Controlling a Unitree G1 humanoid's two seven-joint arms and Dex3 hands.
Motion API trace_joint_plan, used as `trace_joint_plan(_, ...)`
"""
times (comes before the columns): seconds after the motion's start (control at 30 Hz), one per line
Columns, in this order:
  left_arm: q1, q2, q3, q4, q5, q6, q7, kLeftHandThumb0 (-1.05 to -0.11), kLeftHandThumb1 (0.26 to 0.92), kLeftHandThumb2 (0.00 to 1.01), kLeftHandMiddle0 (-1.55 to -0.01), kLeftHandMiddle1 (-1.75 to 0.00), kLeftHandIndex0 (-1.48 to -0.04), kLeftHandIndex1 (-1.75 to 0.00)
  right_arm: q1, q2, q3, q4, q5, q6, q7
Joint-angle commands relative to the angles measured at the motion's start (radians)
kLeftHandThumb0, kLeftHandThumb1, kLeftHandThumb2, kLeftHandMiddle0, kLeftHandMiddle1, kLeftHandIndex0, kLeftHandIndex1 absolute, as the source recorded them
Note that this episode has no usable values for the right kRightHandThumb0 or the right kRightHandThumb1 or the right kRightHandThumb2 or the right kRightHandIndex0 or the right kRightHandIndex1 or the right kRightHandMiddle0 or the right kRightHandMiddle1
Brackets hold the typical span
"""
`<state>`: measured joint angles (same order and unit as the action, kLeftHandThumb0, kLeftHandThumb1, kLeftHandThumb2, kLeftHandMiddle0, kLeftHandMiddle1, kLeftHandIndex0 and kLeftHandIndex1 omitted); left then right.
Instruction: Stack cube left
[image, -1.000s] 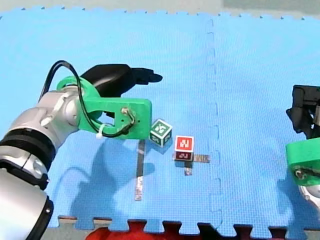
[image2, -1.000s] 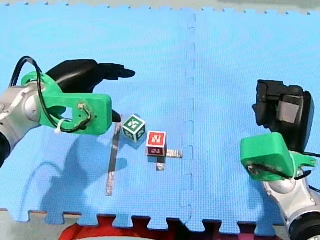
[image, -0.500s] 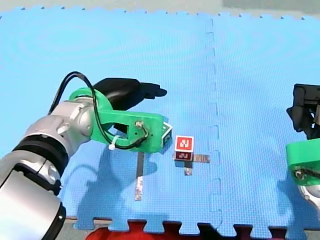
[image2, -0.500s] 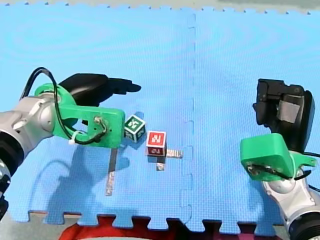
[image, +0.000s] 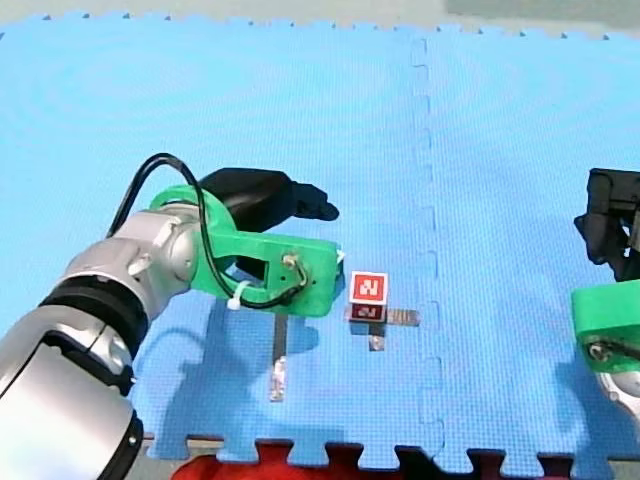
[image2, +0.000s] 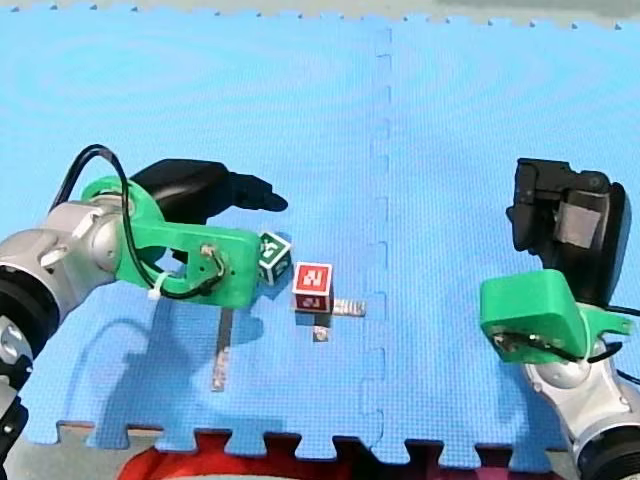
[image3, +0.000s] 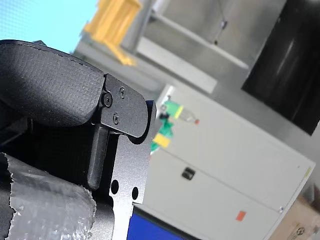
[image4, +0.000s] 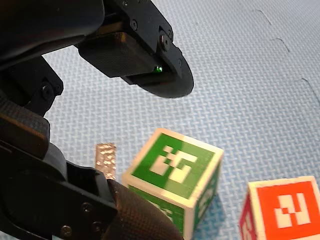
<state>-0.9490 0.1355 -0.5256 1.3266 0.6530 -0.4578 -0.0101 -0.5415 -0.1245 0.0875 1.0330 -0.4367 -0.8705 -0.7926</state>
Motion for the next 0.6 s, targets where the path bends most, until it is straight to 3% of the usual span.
trace_joint_plan(0.0,0.001,0.001,0.006,0.004,-0.008,0.001,-0.009,-0.866,0.754,0.0,-0.89,-1.75,-0.65,-0.04,0.003,-0.005,0.0,-0.004,-0.001,0.002,-0.006)
trace_joint_plan(0.2,0.001,-0.004,0.007,0.005,-0.005,0.001,-0.018,-0.852,0.755,0.0,-0.93,-1.75,-0.7,-0.04,0.008,-0.005,-0.001,-0.015,-0.001,0.004,-0.009)
trace_joint_plan(0.37,0.0,-0.012,0.007,0.004,-0.004,0.012,-0.026,-0.688,0.753,0.0,-0.96,-1.75,-0.79,-0.04,0.012,-0.007,-0.003,-0.028,-0.001,0.005,-0.009)
trace_joint_plan(0.57,0.003,-0.012,-0.001,0.003,0.006,0.006,-0.017,-0.658,0.753,0.0,-0.97,-1.75,-0.83,-0.04,0.021,-0.011,-0.006,-0.043,-0.002,0.004,-0.009)
